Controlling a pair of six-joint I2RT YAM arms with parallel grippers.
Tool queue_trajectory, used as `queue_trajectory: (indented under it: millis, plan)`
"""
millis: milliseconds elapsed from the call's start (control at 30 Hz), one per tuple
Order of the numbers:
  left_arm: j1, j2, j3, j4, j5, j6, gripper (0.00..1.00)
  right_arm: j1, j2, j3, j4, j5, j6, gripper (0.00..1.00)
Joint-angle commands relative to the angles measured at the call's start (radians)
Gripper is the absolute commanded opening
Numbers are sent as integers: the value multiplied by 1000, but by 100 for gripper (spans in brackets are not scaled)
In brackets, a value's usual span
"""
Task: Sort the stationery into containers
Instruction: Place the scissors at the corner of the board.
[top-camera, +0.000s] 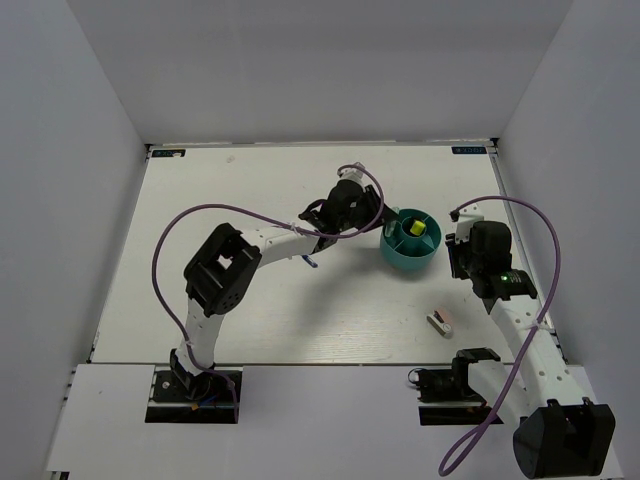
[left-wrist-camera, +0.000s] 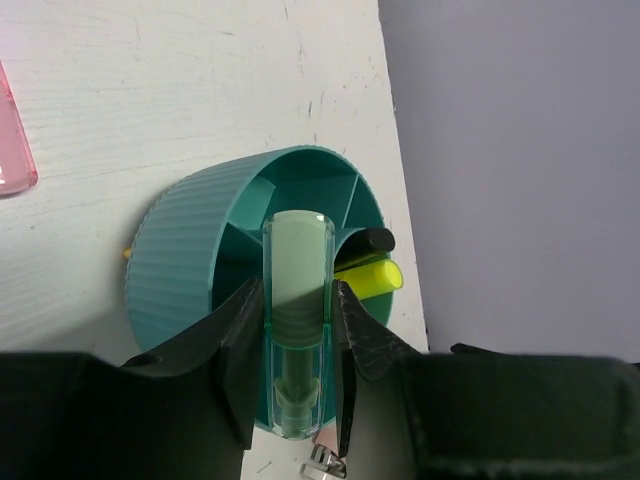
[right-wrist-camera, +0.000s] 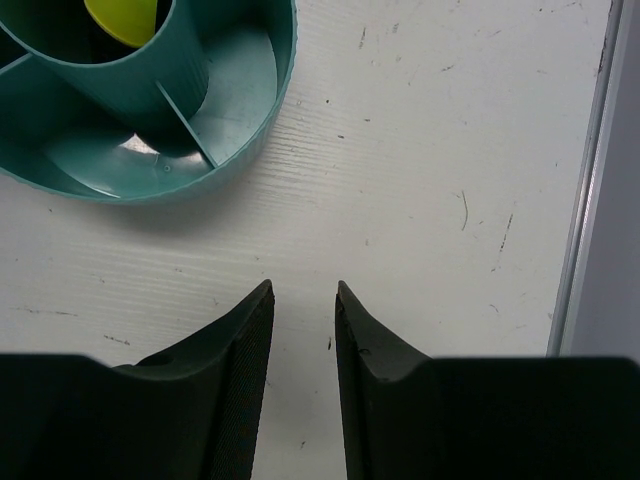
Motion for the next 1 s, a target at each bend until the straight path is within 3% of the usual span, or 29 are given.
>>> queue_trajectory:
  millis: [0,467,567,733,967]
  plan:
    - [-4,-7,-4,46,-37,-39,5,-5,-19,6,27,6,2,35]
    - [-7,27,7,58,-43,-74,10,-2,-21,6,32,6,-1,35]
    - [-10,36,11,60,-49,-74,15,-7,-21,4,30,7,-3,35]
    - [-10,38,16,52,-55,-71,31,-5,-21,4,30,9,-3,35]
    - [-10,35,19,38,-61,-70,38,-4,-21,4,32,7,-1,35]
